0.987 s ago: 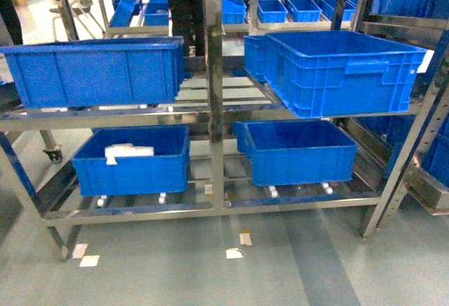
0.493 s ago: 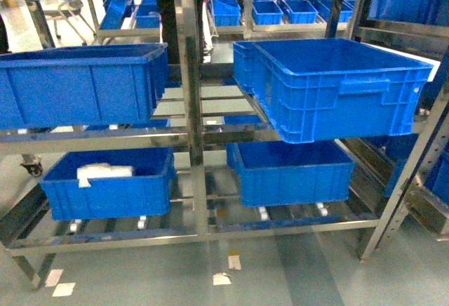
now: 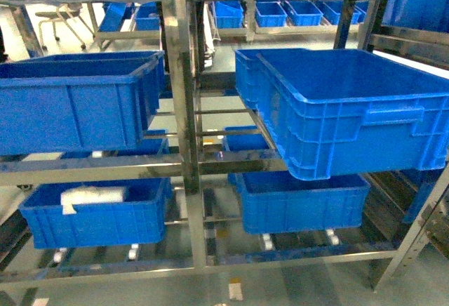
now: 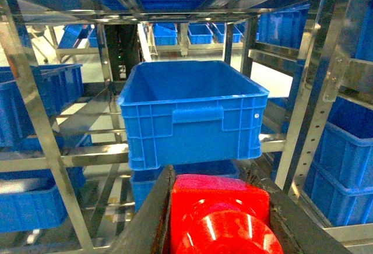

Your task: Pick red block from blue box to shelf

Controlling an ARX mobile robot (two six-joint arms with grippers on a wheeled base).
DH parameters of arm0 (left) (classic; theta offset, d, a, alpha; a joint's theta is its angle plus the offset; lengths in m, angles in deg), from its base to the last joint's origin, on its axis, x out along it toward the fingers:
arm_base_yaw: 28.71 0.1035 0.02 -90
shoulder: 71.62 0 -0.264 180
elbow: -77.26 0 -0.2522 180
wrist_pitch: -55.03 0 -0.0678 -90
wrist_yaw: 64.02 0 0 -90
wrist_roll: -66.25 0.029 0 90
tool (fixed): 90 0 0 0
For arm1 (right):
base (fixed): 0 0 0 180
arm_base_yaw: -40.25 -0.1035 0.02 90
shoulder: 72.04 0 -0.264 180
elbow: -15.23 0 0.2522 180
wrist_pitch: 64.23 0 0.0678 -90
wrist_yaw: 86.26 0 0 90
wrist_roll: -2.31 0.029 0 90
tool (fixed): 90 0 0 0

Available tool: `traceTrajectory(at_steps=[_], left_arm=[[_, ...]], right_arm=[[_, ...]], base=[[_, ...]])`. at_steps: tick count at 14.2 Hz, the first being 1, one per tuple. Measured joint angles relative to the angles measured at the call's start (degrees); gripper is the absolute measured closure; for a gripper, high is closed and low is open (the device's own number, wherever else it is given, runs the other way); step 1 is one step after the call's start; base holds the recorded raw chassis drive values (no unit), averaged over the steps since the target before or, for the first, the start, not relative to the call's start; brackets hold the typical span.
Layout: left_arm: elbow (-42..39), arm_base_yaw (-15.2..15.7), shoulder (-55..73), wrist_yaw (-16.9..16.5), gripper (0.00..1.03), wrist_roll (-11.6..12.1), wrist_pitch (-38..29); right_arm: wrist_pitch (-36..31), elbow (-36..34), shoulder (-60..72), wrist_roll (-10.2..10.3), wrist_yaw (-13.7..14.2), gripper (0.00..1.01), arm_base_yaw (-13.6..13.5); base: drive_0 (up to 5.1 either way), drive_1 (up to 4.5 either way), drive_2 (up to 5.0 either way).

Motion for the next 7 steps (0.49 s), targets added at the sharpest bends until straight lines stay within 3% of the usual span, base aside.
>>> traceTrajectory(at_steps=[7], left_arm=[[0.00, 0.00, 0.00, 0.02, 0.05, 0.00, -0.11]], right_arm=[[-0.09, 0.00, 0.00, 0.00, -0.02, 0.73, 0.00]], base=[[-0.1, 4.10, -4.2]])
